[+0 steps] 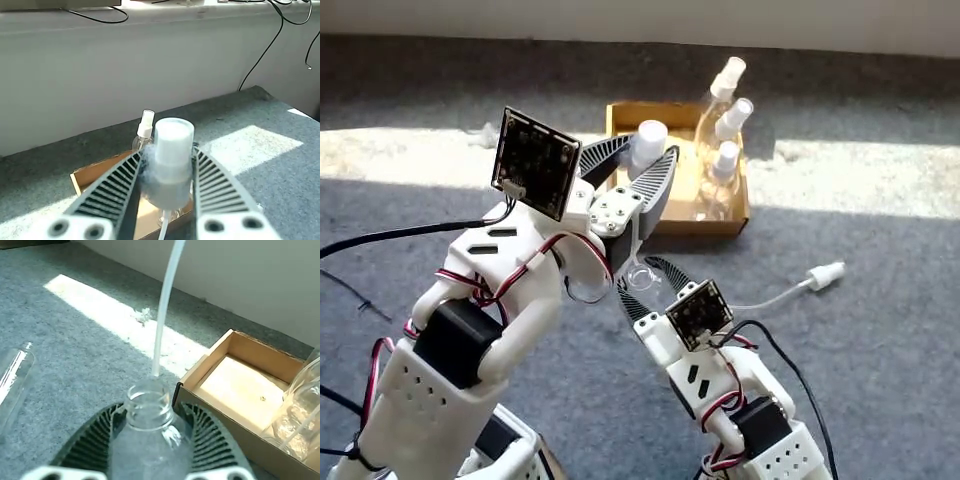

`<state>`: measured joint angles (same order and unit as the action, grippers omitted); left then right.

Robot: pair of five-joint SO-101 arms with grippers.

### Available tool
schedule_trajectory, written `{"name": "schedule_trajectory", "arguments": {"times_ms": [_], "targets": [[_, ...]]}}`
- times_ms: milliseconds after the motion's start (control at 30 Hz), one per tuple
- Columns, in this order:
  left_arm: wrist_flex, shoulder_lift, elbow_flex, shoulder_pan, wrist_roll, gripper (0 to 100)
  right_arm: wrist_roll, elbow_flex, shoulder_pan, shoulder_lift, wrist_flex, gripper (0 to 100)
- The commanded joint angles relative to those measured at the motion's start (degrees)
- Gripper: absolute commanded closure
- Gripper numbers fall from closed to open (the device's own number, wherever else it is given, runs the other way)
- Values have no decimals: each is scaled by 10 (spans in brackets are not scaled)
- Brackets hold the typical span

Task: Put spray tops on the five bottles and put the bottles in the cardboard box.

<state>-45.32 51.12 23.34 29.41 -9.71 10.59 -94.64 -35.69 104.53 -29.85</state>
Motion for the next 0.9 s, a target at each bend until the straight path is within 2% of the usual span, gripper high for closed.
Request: {"name": "schedule_trajectory", "arguments": {"times_ms": [0,167,367,600,867], "targets": [[9,0,-3,22,-18,990,3,7,7,7,0,995],[-25,0,-4,58,-25,990,3,7,8,7,0,995],[-25,0,-6,58,-25,990,3,7,8,7,0,995],[-17,0,-4,-19,-25,990,3,7,8,7,0,995],[-15,-1,-3,-6,-26,990,3,7,7,7,0,995]]}}
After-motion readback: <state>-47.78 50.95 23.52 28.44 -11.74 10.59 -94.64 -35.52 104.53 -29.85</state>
